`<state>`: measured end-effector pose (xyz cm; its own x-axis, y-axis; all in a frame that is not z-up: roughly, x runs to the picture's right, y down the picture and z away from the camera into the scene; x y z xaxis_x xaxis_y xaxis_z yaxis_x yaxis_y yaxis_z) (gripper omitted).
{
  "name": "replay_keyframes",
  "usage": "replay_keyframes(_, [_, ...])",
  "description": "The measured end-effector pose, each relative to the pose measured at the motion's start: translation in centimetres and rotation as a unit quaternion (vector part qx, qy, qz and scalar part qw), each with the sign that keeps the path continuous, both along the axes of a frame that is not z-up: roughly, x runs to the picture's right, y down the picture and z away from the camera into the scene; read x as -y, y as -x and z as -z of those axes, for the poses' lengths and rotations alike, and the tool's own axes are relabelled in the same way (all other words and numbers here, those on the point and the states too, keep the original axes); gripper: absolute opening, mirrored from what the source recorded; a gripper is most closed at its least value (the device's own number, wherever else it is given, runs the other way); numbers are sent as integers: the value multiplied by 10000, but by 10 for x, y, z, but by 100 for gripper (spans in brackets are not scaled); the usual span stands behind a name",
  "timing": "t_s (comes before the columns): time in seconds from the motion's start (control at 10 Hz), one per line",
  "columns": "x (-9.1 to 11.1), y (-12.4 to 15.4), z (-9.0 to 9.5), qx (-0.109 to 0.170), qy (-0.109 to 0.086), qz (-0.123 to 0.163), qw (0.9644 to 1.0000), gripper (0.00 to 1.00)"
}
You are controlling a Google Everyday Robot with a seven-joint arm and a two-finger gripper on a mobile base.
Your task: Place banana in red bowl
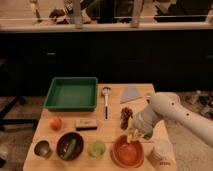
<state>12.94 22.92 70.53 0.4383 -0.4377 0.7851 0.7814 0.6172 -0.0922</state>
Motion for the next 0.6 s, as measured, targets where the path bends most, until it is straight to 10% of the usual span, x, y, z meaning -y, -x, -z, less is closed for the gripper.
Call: replay_keyframes(0.6, [-29, -4, 23, 28, 98, 84, 9999, 0])
